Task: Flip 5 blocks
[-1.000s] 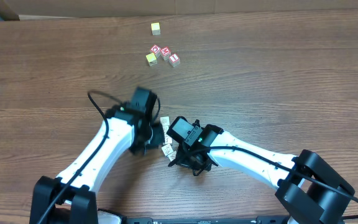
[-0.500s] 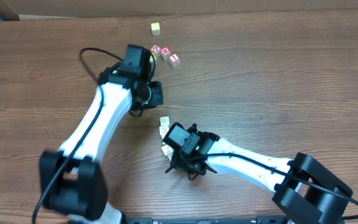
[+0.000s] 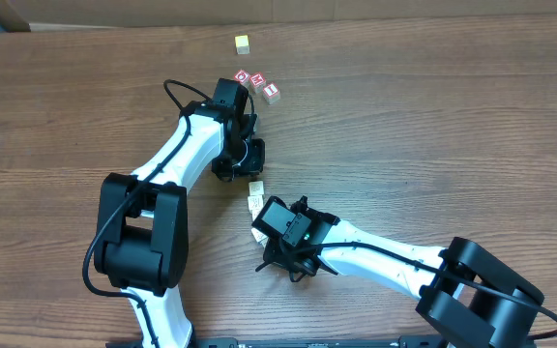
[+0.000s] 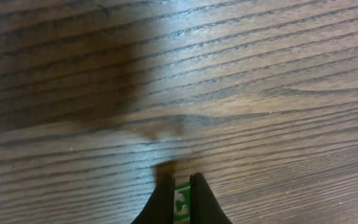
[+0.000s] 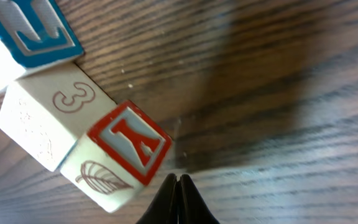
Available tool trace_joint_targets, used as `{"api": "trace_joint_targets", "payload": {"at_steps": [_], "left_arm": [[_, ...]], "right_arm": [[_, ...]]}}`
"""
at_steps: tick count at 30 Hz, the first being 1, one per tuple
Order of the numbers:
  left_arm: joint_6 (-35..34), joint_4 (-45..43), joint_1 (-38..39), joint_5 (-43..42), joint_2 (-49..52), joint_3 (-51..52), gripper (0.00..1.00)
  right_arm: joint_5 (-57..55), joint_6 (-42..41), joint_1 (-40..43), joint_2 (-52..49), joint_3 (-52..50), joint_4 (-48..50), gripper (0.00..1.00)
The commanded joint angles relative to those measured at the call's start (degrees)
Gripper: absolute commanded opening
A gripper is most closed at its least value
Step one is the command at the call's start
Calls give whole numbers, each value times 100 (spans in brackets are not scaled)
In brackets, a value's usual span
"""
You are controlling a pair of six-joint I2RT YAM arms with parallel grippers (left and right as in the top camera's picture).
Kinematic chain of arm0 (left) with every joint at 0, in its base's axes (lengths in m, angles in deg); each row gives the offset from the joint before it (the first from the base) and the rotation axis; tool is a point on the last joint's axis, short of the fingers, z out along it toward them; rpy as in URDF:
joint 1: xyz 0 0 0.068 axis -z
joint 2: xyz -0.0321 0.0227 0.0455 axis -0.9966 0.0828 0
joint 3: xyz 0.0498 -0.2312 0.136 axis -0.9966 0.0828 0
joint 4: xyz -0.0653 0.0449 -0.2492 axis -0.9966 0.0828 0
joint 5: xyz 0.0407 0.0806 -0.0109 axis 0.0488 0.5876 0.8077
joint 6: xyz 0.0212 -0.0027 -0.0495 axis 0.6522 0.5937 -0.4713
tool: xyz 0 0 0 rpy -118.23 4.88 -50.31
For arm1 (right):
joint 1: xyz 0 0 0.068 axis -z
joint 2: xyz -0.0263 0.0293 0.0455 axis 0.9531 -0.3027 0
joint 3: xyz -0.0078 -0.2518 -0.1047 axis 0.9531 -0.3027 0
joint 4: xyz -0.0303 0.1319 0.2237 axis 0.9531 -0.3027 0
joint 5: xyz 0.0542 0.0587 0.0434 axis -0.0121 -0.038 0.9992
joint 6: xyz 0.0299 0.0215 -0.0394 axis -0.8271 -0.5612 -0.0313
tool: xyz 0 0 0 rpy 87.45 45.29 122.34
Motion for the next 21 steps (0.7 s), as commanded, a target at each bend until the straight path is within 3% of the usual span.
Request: {"api": "trace_joint_targets", "payload": {"at_steps": [1, 21], "left_arm": [[170, -22, 11, -153, 153, -166, 4], [37, -46, -68, -122, 116, -232, 4]], "right_arm": [[-74, -79, -74, -39, -63, 118, 4], [446, -227, -249, -50, -313, 914, 4]]}}
